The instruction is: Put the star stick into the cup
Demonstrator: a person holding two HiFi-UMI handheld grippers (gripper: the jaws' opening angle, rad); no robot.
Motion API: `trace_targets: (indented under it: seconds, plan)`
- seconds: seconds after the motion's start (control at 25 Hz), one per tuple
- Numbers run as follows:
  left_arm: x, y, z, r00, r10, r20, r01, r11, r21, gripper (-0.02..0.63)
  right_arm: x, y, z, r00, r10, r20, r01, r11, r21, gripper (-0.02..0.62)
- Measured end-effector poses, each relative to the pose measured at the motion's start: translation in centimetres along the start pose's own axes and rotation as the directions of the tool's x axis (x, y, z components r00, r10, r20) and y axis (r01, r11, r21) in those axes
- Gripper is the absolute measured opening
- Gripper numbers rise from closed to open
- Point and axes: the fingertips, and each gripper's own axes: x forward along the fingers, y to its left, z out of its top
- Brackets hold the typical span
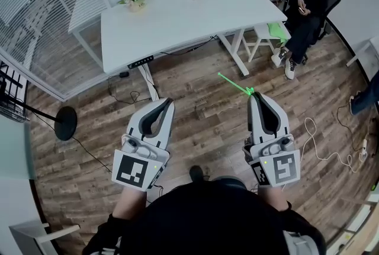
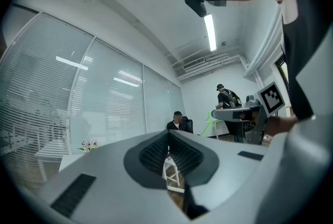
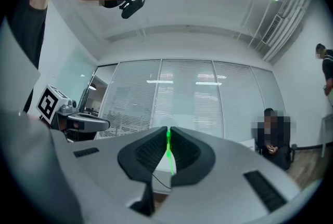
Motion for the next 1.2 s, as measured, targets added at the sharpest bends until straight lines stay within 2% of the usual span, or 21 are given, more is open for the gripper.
trace_targets:
  seconds: [0.68,1.2]
  plan:
    - [0.4,0.0,-1.1,1.000,0.006,-0.005,-0.007,1.000,-0.031,0.014,-0.2,-0.5,-0.4,1.000,-0.008,-0.009,0.008,1.000,0.008,0.021]
    - [3.8,3.2,-1.6,0.999,0.038,-0.009,-0.038,0.999,-0.023,0.014,4.7,-2.4,-1.3,1.000,0.022,0.007,-0.022,1.000,0.015,0.021]
